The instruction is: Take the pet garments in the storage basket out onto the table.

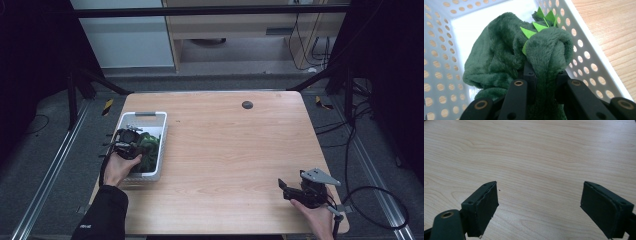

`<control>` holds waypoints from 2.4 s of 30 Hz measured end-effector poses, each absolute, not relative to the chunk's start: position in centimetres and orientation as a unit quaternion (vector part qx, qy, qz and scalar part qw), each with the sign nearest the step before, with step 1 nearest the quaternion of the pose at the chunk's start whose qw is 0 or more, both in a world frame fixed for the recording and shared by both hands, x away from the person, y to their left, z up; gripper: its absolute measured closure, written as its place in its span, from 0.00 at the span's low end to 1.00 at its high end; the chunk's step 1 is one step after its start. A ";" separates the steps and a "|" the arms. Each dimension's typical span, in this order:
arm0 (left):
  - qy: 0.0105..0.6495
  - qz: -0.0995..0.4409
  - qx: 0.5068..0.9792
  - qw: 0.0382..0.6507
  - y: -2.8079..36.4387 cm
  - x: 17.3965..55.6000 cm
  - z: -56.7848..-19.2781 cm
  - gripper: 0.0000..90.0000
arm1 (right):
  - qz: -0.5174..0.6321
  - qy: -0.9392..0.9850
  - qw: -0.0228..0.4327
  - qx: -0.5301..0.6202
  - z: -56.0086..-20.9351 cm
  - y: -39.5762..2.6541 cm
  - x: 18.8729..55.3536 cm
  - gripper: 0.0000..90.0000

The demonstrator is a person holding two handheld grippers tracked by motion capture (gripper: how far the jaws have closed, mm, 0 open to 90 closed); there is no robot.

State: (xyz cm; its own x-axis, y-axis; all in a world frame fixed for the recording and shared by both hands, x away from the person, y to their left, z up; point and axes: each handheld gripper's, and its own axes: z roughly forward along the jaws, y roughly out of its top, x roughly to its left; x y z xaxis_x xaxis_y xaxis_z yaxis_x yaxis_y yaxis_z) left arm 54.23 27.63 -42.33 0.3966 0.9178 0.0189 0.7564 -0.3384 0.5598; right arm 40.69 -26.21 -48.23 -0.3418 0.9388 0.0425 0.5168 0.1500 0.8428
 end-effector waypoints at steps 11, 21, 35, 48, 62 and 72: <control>0.513 0.177 0.798 0.261 28.5 52.9 -40.2 0.88 | 0.404 0.712 0.261 0.512 -48.2 -26.2 40.7 0.16; 0.503 0.193 0.793 0.284 29.2 51.8 -37.6 0.88 | 0.403 0.713 0.261 0.511 -48.3 -26.1 40.7 0.16; 0.482 0.209 0.795 0.301 29.7 50.2 -34.2 0.88 | 0.401 0.714 0.266 0.508 -48.3 -26.2 40.7 0.16; 0.464 0.217 0.800 0.313 29.3 49.1 -32.0 0.88 | 0.401 0.715 0.262 0.508 -48.3 -26.1 40.7 0.16; 0.426 0.217 0.818 0.319 27.8 47.6 -30.0 0.88 | 0.404 0.714 0.265 0.507 -48.3 -26.2 40.7 0.16; 0.394 0.216 0.834 0.319 26.0 46.4 -28.6 0.89 | 0.405 0.712 0.262 0.510 -48.2 -26.2 40.6 0.16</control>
State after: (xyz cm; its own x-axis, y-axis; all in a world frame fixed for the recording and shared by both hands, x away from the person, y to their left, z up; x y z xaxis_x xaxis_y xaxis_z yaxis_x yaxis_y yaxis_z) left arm 46.44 26.01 -28.57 0.5959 0.7957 0.1083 0.5200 -0.4851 0.7031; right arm 40.63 -26.17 -48.16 -0.3416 0.9390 0.0407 0.5142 0.1505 0.8444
